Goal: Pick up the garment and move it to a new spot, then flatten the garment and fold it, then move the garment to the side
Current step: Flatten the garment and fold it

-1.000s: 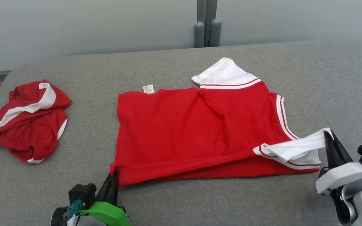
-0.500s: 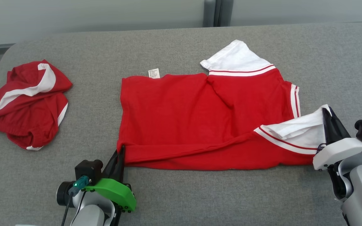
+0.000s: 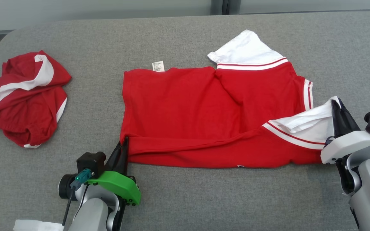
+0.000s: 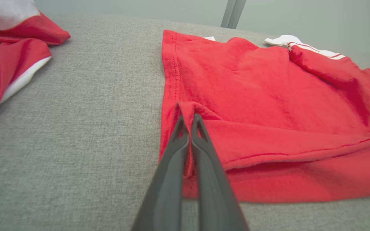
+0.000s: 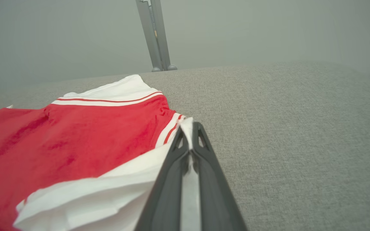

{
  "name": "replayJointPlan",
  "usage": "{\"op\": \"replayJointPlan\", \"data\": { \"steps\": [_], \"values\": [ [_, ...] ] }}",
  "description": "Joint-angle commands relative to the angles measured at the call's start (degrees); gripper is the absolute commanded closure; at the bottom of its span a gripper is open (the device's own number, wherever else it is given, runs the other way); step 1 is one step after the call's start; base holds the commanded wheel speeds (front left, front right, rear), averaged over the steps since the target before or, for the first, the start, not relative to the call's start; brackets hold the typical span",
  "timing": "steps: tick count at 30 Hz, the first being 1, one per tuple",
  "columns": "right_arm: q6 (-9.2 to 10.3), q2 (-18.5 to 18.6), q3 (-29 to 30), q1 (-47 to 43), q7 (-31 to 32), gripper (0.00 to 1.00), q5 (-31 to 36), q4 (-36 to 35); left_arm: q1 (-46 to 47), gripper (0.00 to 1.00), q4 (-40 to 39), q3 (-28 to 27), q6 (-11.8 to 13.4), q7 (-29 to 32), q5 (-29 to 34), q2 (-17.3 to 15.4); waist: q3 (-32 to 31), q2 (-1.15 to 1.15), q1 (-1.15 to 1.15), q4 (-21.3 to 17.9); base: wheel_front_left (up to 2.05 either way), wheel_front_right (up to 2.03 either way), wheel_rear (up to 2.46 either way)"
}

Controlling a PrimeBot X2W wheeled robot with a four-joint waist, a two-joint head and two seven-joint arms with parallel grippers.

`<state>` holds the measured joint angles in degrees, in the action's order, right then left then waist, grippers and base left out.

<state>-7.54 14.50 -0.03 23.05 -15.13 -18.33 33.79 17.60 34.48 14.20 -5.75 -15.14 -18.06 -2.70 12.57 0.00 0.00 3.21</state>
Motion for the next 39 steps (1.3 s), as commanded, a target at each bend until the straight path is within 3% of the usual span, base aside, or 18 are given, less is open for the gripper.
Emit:
{"op": "replayJointPlan", "data": {
  "steps": [1, 26, 34, 35, 36, 39],
  "values": [
    [0.10, 0.14, 0.18, 0.95, -0.01, 1.00, 0.46, 0.23, 1.06, 1.00, -0.05, -0.30, 0.39, 0.03, -0.09, -0.38, 0.31, 0.00, 0.00, 0.00, 0.00, 0.00, 0.00],
    [0.10, -0.09, 0.68, 2.69, -0.01, 1.00, 1.81, 1.34, 1.96, 1.00, 0.42, -0.60, 2.64, 0.03, 0.01, -0.39, 1.15, 0.00, 0.00, 0.62, 0.00, 0.00, 0.00],
    [0.10, -0.59, 1.24, 2.61, -0.01, 1.00, 2.14, 1.54, 2.39, 1.00, 0.21, 0.46, 1.44, 0.03, -0.63, -0.38, 1.00, 0.00, 0.00, 0.43, 0.00, 0.00, 0.00],
    [0.10, -0.75, 1.69, 2.66, -0.01, 0.92, 1.85, 2.14, 2.44, 0.68, 0.11, 0.42, 1.41, 0.03, -0.83, -0.39, 1.02, 0.00, 0.00, 0.41, 0.00, 0.00, 0.00],
    [0.10, -0.92, 2.02, 2.80, -0.01, 0.00, 1.65, 2.82, 2.40, 0.04, 0.03, 0.44, 1.44, 0.03, -0.93, -0.38, 1.03, 0.00, 0.00, 0.38, 0.00, 0.00, 0.00],
    [0.10, -1.06, 2.68, 3.39, -0.01, 0.00, 1.90, 2.91, 2.38, 0.00, -1.01, 0.21, 1.74, 0.03, -1.16, -0.38, 1.15, 0.00, 0.00, 0.33, 0.00, 0.00, 0.00]
  ]
}}
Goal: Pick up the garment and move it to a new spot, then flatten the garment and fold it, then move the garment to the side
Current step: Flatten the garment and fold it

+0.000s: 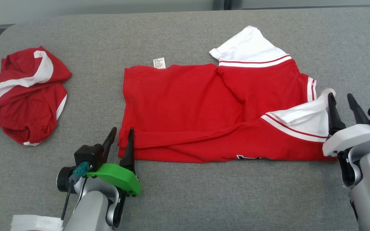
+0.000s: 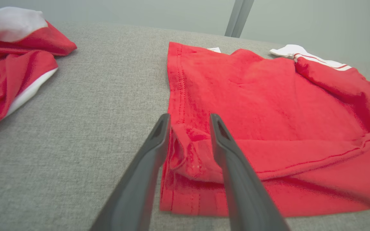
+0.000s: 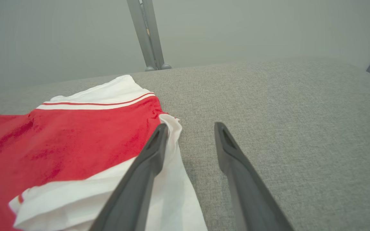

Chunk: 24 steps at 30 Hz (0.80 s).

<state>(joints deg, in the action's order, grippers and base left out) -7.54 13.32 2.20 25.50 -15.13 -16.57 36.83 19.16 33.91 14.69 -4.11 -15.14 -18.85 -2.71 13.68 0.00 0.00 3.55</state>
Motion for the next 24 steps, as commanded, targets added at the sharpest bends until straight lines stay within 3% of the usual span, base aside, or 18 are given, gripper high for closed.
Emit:
{"op": "replayJointPlan", "data": {
  "steps": [1, 8, 15, 24],
  "values": [
    [0.10, 0.08, 1.00, 0.82, -0.01, 0.00, 0.16, -0.51, 0.68, 0.00, -1.15, -0.58, 0.49, 0.03, -0.25, -0.37, 0.05, 0.00, 0.00, -0.04, 0.00, 0.00, 0.00],
    [0.10, -1.29, 5.23, -3.04, -0.01, 0.00, 1.52, -4.81, -2.78, 0.00, -5.82, -3.19, 2.94, 0.03, 0.50, -0.38, -1.26, 0.00, 0.00, -0.31, 0.00, 0.00, 0.00],
    [0.10, -2.24, 4.21, -9.07, -0.01, 0.00, -0.08, -7.09, -8.06, 0.00, -9.14, -4.93, 2.93, 0.03, 1.32, -0.32, -2.98, 0.00, 0.00, -0.86, 0.00, 0.00, 0.00],
    [0.10, -2.27, 4.42, -10.77, -0.01, 0.00, -1.43, -3.46, -9.23, 0.00, -10.04, -4.41, 2.23, 0.03, 1.94, -0.34, -1.93, 0.00, 0.00, 0.59, 0.00, 0.00, 0.00]
  ]
}}
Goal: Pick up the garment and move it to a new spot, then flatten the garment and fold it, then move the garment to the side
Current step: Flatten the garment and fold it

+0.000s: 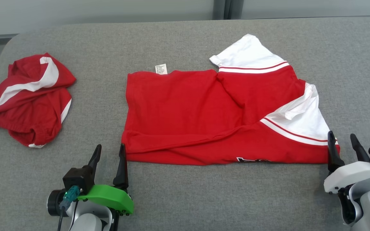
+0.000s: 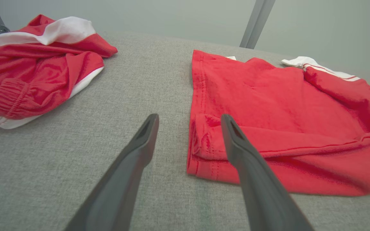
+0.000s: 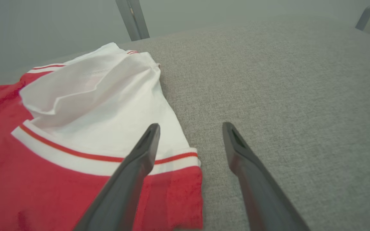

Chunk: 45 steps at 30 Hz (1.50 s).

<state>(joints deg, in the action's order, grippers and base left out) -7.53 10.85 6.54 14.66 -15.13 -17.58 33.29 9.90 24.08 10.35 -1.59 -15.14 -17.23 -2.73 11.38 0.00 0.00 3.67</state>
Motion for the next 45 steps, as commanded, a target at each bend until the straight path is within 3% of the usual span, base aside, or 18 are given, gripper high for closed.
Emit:
{"op": "replayJointPlan", "data": {
  "steps": [1, 10, 11, 12, 13, 14, 24, 42, 43, 44, 45],
  "values": [
    [0.09, 0.20, 0.24, 0.19, -0.01, 0.00, -0.56, 1.02, 0.10, 0.00, -0.15, 0.09, -0.36, 0.03, 0.33, -0.31, 0.49, 0.00, 0.00, 0.77, 0.00, 0.00, 0.00],
    [0.09, -0.70, -1.42, -0.95, 0.07, 0.00, -2.08, 6.93, -0.53, 0.00, 0.60, 0.27, -0.04, 0.03, 0.08, -0.31, 0.26, 0.00, 0.00, 2.57, 0.00, 0.00, 0.00],
    [0.09, -0.71, -1.71, -1.20, 0.07, 0.11, -2.16, 7.14, -0.65, 0.00, 0.69, 0.24, -0.03, 0.03, -0.02, -0.31, 0.17, 0.00, 0.00, 2.56, 0.00, 0.00, 0.00],
    [0.09, -0.64, -1.91, -1.30, 0.07, 0.49, -2.31, 7.22, -0.79, 0.00, 0.83, 0.25, -0.12, 0.03, -0.19, -0.31, 0.10, 0.00, 0.00, 2.51, 0.00, 0.00, 0.00],
    [0.09, -0.53, -2.07, -1.38, 0.07, 0.71, -2.34, 7.29, -0.89, 0.00, 1.00, 0.35, -0.29, 0.03, -0.25, -0.31, 0.03, 0.00, 0.00, 2.42, 0.00, 0.00, 0.00],
    [0.09, -0.36, -2.19, -1.42, 0.07, 1.00, -2.30, 7.29, -0.96, 0.00, 1.34, 0.71, -0.54, 0.03, -0.30, -0.30, 0.01, 0.00, 0.00, 2.30, 0.00, 0.00, 0.00],
    [0.10, 1.03, -1.35, -0.18, 0.04, 1.00, -1.07, 3.65, 2.03, 0.00, 7.46, 3.82, -2.21, 0.03, -3.14, -0.30, 1.46, 0.00, 0.00, 0.73, 0.00, 0.00, 0.00],
    [0.10, 1.20, -3.68, 1.28, 0.01, 1.00, -1.95, 1.51, 6.88, 0.00, 13.92, 5.02, -1.11, 0.07, -4.43, -0.30, 3.24, 0.00, 0.00, -1.93, 0.00, 0.00, 0.00],
    [0.10, 1.15, -3.78, 1.37, 0.01, 1.00, -1.91, 1.44, 7.00, 0.50, 14.36, 5.09, -1.21, 0.08, -4.63, -0.30, 3.22, 0.00, 0.00, -2.04, 0.00, 0.00, 0.00],
    [0.10, 1.12, -3.87, 1.42, 0.01, 1.00, -1.92, 1.38, 7.18, 0.70, 14.78, 5.26, -1.58, 0.09, -4.97, -0.29, 3.18, 0.00, 0.00, -2.15, 0.00, 0.00, 0.00],
    [0.10, 1.07, -3.96, 1.45, 0.01, 1.00, -1.95, 1.31, 7.25, 1.00, 15.04, 5.50, -2.05, 0.13, -5.52, -0.28, 3.10, 0.00, 0.00, -2.23, 0.00, 0.00, 0.00]
  ]
}}
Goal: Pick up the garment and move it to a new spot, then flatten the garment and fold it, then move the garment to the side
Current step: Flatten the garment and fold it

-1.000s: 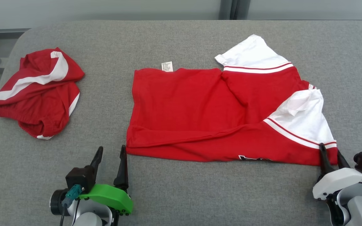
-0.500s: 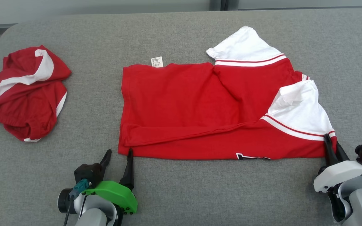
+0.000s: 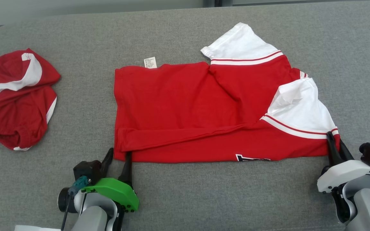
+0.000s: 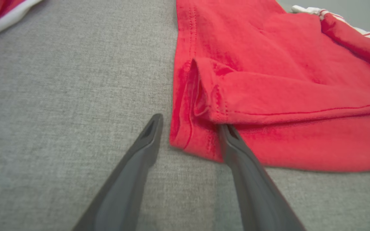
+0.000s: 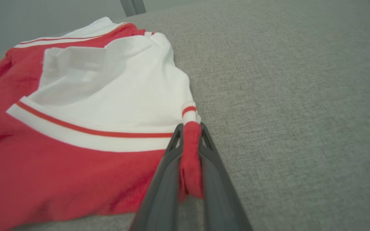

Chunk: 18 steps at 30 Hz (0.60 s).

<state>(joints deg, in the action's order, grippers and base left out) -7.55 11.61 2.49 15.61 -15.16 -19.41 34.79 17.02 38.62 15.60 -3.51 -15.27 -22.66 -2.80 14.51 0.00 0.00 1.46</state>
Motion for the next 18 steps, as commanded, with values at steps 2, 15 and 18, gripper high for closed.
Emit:
{"op": "replayJointPlan", "data": {
  "steps": [2, 15, 18],
  "values": [
    [0.13, 0.17, -0.10, 0.57, 0.03, 1.00, -0.29, -0.39, 0.50, 1.00, -0.58, 0.15, -0.85, 0.20, -1.20, -0.19, -0.22, 0.00, 0.00, -0.12, 0.00, 0.00, 0.00],
    [0.12, -0.98, -0.06, -1.94, 0.02, 1.00, -1.09, -0.05, -2.59, 1.00, -2.34, -1.39, -3.33, 0.18, -2.00, -0.24, -7.45, 0.00, 0.00, 0.61, 0.00, 0.00, 0.00],
    [0.12, -1.41, -0.50, -2.99, 0.02, 1.00, -1.23, 1.06, -4.77, 1.00, -1.28, -1.76, -3.45, 0.18, -1.73, -0.23, -11.14, 0.00, 0.00, 0.45, 0.00, 0.00, 0.00]
  ]
}}
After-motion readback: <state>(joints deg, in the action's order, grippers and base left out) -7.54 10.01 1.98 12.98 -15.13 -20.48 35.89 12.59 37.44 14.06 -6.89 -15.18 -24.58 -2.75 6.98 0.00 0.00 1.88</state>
